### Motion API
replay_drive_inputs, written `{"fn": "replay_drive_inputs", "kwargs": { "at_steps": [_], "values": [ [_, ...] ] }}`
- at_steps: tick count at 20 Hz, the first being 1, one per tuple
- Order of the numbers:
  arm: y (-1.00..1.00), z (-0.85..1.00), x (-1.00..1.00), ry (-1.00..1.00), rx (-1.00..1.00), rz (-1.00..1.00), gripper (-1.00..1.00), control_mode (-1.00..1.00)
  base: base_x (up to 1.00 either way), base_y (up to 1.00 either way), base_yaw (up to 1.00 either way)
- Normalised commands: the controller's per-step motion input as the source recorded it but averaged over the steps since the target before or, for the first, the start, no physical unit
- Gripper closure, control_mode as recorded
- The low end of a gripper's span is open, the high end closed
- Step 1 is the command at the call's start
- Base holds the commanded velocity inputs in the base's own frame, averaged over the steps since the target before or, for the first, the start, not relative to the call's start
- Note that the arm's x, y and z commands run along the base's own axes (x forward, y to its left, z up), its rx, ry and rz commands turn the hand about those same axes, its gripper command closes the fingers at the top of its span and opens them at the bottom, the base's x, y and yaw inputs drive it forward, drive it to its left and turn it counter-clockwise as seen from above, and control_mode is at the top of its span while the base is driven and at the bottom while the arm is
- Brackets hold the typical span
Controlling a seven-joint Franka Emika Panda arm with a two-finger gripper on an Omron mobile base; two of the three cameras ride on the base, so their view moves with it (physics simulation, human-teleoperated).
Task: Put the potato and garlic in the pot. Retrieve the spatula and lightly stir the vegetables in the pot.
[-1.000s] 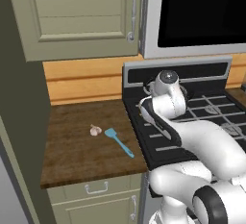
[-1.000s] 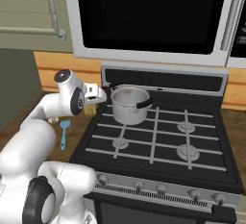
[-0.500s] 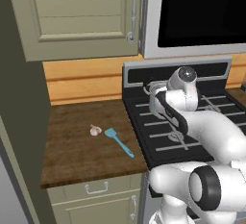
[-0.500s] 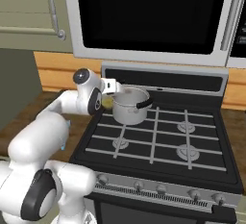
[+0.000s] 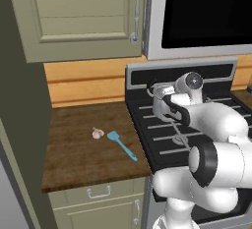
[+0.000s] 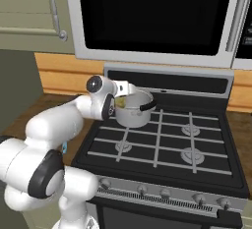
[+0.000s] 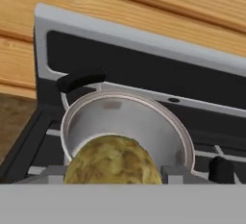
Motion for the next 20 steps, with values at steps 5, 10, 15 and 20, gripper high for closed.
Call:
{"fn": "replay_drive_inputs", "kwargs": {
  "at_steps": [5,10,15,20],
  "values": [
    [-0.19,-0.02,0.71,0.00,0.00,-0.04,1.00,-1.00,0.00,0.00,0.00],
    [-0.26,-0.19,0.80,0.02,0.00,-0.06,1.00,-1.00,0.00,0.00,0.00],
    [-0.32,-0.53,0.68,0.09,0.00,-0.06,1.00,-1.00,0.00,0.00,0.00],
    [-0.10,-0.39,0.61,0.05,0.00,-0.03,1.00,-1.00,0.00,0.00,0.00]
  ]
}}
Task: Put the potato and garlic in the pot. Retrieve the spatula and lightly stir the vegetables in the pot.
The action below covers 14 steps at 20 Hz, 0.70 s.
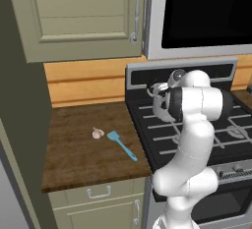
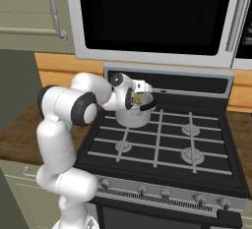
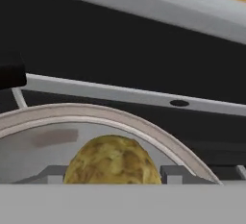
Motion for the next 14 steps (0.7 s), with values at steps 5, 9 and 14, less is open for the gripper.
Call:
{"fn": "replay_drive_inputs", "kwargs": {
  "at_steps": [5,9,14],
  "values": [
    [0.00,-0.43,0.63,0.06,0.02,0.00,1.00,-1.00,0.00,0.00,0.00],
    [-0.01,-0.42,0.40,0.11,0.04,0.00,1.00,-1.00,0.00,0.00,0.00],
    [0.00,-0.28,-0.06,0.10,0.06,0.00,-1.00,-1.00,0.00,0.00,0.00]
  ]
}}
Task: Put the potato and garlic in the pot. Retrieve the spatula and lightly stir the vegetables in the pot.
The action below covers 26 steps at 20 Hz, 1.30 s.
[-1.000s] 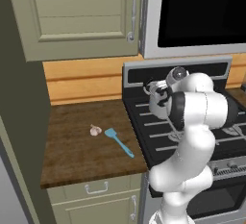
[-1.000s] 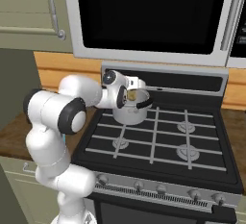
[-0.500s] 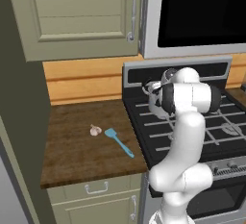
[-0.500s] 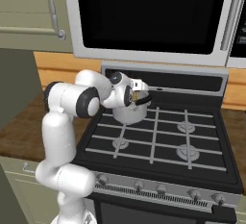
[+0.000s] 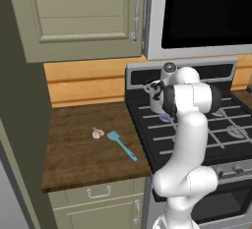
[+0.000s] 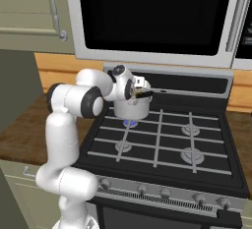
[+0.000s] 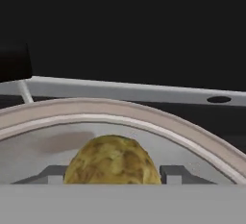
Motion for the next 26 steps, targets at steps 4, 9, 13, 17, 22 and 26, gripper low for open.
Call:
{"fn": "replay_drive_inputs", "kwargs": {
  "at_steps": [4,9,13,17,22,26],
  "values": [
    [-0.19,-0.02,-0.12,0.01,0.03,0.00,-1.00,-1.00,0.00,0.00,0.00],
    [-0.03,0.00,-0.08,-0.01,0.01,0.00,-1.00,-1.00,0.00,0.00,0.00],
    [0.00,0.07,-0.40,-0.08,0.00,0.00,-1.00,-1.00,0.00,0.00,0.00],
    [0.00,0.32,-0.78,-0.13,0.00,0.00,-1.00,-1.00,0.00,0.00,0.00],
    [0.08,0.38,-0.95,-0.14,0.00,0.00,-1.00,-1.00,0.00,0.00,0.00],
    [0.41,0.88,-0.83,-0.16,0.02,0.00,-1.00,-1.00,0.00,0.00,0.00]
  ]
}}
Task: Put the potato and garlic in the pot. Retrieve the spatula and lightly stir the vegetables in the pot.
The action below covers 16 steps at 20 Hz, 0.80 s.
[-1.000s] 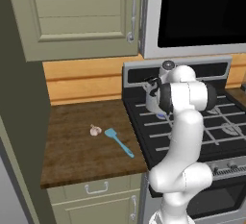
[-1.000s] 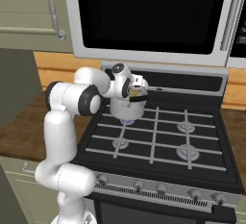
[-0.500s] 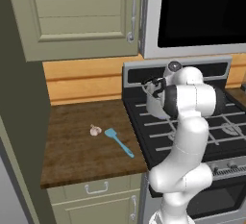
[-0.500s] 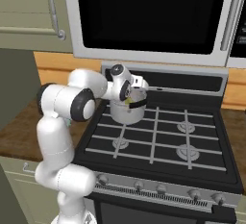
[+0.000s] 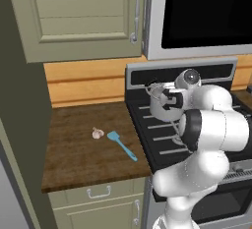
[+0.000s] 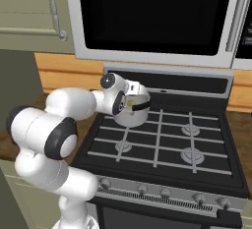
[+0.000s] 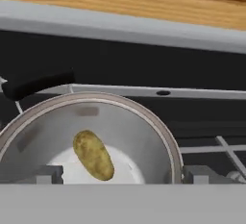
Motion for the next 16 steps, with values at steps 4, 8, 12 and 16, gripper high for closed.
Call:
{"fn": "replay_drive_inputs", "kwargs": {
  "at_steps": [4,8,12,16],
  "values": [
    [0.51,1.00,-0.59,-0.04,0.03,0.00,-1.00,-1.00,0.00,0.00,0.00],
    [0.54,0.92,-0.92,0.00,0.03,0.00,-1.00,-1.00,0.00,0.00,0.00],
    [0.75,0.52,-0.90,0.05,0.01,0.00,-1.00,-1.00,0.00,0.00,0.00],
    [0.90,0.19,-0.74,0.14,0.02,0.00,-1.00,-1.00,0.00,0.00,0.00]
  ]
}}
